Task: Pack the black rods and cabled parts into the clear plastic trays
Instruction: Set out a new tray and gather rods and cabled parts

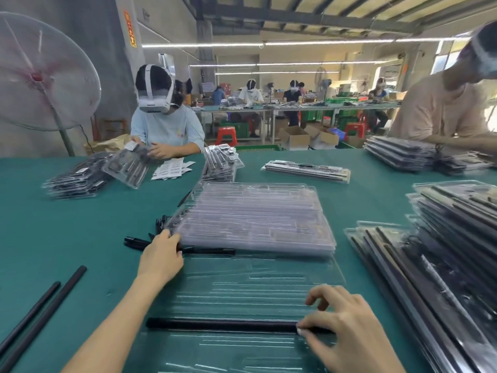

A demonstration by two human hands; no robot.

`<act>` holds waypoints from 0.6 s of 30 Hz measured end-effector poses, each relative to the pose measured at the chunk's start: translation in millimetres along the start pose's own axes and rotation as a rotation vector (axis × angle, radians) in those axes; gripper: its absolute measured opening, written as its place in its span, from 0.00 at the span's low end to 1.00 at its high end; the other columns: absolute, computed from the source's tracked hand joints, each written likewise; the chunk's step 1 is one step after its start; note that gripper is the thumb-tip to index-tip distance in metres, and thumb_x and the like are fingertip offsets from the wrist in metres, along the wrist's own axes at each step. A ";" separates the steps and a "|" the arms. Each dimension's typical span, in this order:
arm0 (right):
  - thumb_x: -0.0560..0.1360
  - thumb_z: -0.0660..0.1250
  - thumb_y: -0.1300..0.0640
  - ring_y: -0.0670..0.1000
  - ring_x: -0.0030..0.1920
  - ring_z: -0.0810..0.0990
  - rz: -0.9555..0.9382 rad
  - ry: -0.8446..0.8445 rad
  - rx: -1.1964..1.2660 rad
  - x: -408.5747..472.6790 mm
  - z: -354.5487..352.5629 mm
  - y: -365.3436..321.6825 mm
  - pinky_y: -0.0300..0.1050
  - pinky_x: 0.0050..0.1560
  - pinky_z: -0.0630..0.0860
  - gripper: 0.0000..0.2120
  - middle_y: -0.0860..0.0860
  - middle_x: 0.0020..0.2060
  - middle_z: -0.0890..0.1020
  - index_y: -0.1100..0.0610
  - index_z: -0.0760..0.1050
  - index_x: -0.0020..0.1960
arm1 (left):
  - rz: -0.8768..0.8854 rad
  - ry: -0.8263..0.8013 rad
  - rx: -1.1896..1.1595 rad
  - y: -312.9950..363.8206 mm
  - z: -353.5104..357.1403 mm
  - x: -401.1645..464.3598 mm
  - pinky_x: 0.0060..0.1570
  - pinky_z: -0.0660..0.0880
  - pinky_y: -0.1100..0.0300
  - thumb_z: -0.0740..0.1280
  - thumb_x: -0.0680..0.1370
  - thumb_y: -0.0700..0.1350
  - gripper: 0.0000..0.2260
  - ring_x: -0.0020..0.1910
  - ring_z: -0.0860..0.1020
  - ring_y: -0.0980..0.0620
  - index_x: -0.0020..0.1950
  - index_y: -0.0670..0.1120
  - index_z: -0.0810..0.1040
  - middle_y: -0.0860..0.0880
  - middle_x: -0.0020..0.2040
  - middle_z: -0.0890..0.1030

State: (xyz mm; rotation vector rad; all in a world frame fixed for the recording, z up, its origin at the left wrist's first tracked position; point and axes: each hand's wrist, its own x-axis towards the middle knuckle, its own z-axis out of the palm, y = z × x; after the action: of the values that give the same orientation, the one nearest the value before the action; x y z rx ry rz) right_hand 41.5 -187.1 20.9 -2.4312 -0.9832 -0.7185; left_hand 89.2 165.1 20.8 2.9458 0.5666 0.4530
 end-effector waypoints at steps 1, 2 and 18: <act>0.52 0.84 0.49 0.44 0.34 0.78 0.012 -0.004 -0.006 -0.2 -0.4 -0.5 0.40 0.38 0.72 0.14 0.41 0.38 0.78 0.42 0.79 0.30 | 0.025 0.005 0.030 1.2 -0.3 0.7 0.51 0.72 0.53 0.61 0.79 0.43 0.08 0.56 0.73 0.46 0.57 0.44 0.73 0.46 0.54 0.74; 0.53 0.83 0.49 0.44 0.34 0.77 0.029 -0.002 -0.013 -0.7 0.1 -0.5 0.41 0.36 0.73 0.14 0.41 0.38 0.78 0.43 0.79 0.30 | 0.052 0.011 0.055 1.9 -0.6 1.0 0.52 0.71 0.54 0.62 0.78 0.43 0.07 0.56 0.73 0.46 0.56 0.45 0.72 0.47 0.54 0.75; 0.67 0.77 0.60 0.51 0.39 0.79 0.436 0.042 -0.076 -9.3 4.3 5.2 0.48 0.43 0.69 0.06 0.46 0.37 0.78 0.51 0.82 0.40 | 0.709 0.161 -0.381 75.8 -50.7 -84.0 0.50 0.70 0.58 0.72 0.73 0.36 0.13 0.47 0.78 0.53 0.56 0.43 0.79 0.52 0.47 0.79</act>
State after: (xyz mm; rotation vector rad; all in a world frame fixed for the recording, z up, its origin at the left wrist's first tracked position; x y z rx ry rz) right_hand 40.8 -192.9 11.0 -2.5573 -0.3883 -0.6535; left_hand 25.3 65.7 58.5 2.6575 -0.5322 0.7576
